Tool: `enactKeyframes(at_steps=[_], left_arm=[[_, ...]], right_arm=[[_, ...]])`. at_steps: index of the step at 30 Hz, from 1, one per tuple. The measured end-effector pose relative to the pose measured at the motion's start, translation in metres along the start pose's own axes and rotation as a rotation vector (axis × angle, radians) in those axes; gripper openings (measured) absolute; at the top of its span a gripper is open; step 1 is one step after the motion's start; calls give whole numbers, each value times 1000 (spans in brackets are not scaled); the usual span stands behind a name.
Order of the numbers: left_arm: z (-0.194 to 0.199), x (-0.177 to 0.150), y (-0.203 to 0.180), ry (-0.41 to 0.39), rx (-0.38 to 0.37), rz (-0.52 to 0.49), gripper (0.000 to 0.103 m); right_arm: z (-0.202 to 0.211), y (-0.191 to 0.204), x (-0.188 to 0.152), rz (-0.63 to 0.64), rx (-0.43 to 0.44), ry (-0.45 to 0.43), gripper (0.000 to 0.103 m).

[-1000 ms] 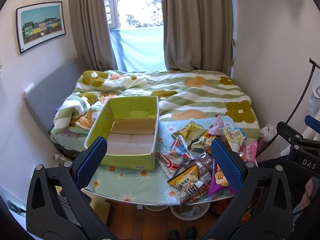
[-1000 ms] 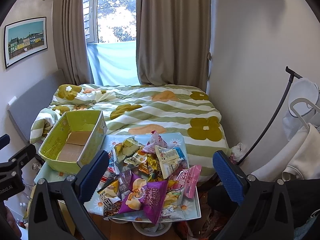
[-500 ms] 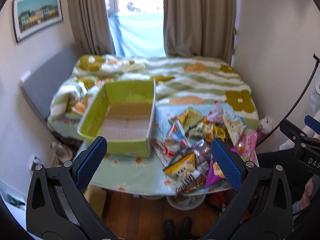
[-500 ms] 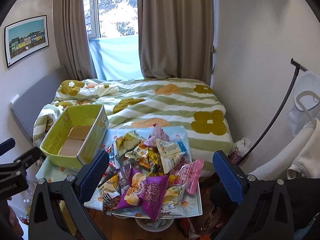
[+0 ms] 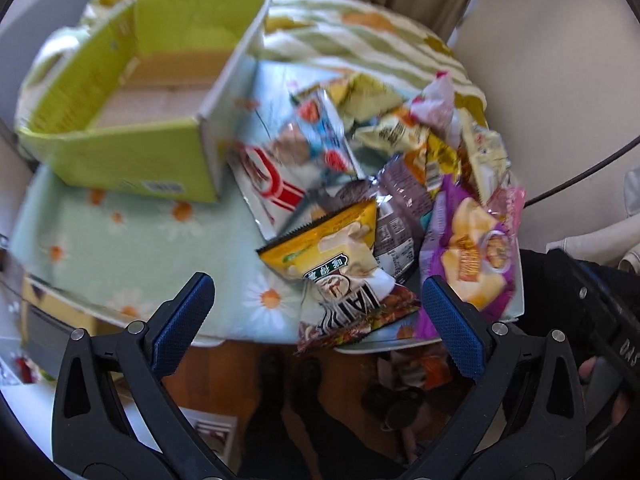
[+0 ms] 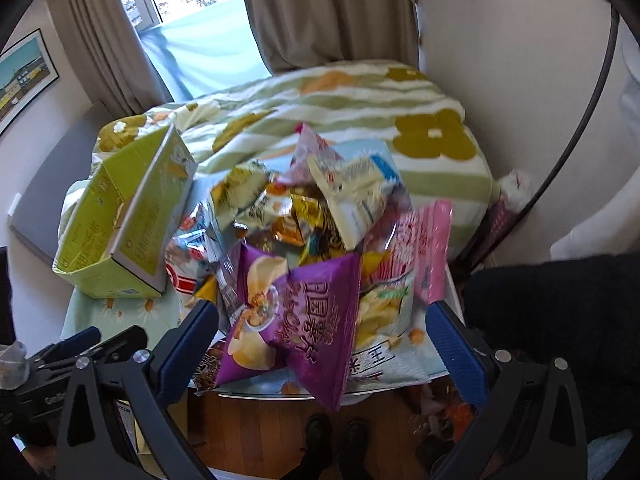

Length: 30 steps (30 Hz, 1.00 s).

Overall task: Organize snacks
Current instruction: 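Grasp the yellow chip bag with the left gripper while the right grasps the purple chip bag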

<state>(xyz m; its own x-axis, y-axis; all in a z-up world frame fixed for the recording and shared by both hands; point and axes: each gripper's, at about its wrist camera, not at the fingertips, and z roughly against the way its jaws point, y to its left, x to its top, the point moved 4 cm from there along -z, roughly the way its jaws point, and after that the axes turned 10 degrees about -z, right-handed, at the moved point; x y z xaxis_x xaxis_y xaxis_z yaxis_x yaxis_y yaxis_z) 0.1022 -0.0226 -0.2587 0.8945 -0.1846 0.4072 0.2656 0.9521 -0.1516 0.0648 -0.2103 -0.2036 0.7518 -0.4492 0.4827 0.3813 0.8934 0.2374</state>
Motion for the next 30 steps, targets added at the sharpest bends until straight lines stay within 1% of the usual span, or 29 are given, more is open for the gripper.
enactKeyframes(at_steps=[2, 6, 8, 10, 11, 14, 15, 16, 18, 21, 22, 25, 27, 30], left_arm=[[-18, 1, 2, 22, -22, 12, 99], [-51, 0, -2, 74, -65, 16, 97], [-61, 0, -3, 93, -78, 14, 95], [-73, -2, -6, 108, -99, 17, 88], [-77, -2, -6, 111, -110, 21, 87], [-87, -2, -7, 120, -109, 18, 87], [-89, -1, -8, 120, -110, 16, 85], [-91, 0, -8, 124, -111, 14, 79], [-96, 1, -9, 136, -110, 10, 76], [-98, 2, -8, 141, -112, 9, 72], [-97, 2, -6, 142, -109, 5, 69], [-97, 3, -6, 140, -101, -9, 64], [-97, 4, -6, 141, -100, -15, 64], [-94, 6, -6, 138, -97, -16, 60]], right_arm=[[-16, 0, -5, -8, -9, 26, 103], [-44, 3, -12, -41, 4, 79, 103], [-57, 3, -15, -51, 8, 96, 103], [-68, 4, -15, -59, 21, 119, 103], [-73, 4, -15, -61, 27, 133, 103], [-82, 5, -16, -58, 26, 155, 103], [-85, 5, -17, -58, 24, 163, 103], [-88, 5, -17, -62, 26, 168, 102], [-92, 4, -17, -72, 36, 185, 98], [-94, 3, -17, -79, 46, 187, 97], [-94, 4, -17, -78, 48, 188, 96], [-95, 3, -18, -74, 57, 191, 89], [-95, 6, -19, -63, 52, 187, 75], [-94, 9, -18, -46, 57, 175, 67]])
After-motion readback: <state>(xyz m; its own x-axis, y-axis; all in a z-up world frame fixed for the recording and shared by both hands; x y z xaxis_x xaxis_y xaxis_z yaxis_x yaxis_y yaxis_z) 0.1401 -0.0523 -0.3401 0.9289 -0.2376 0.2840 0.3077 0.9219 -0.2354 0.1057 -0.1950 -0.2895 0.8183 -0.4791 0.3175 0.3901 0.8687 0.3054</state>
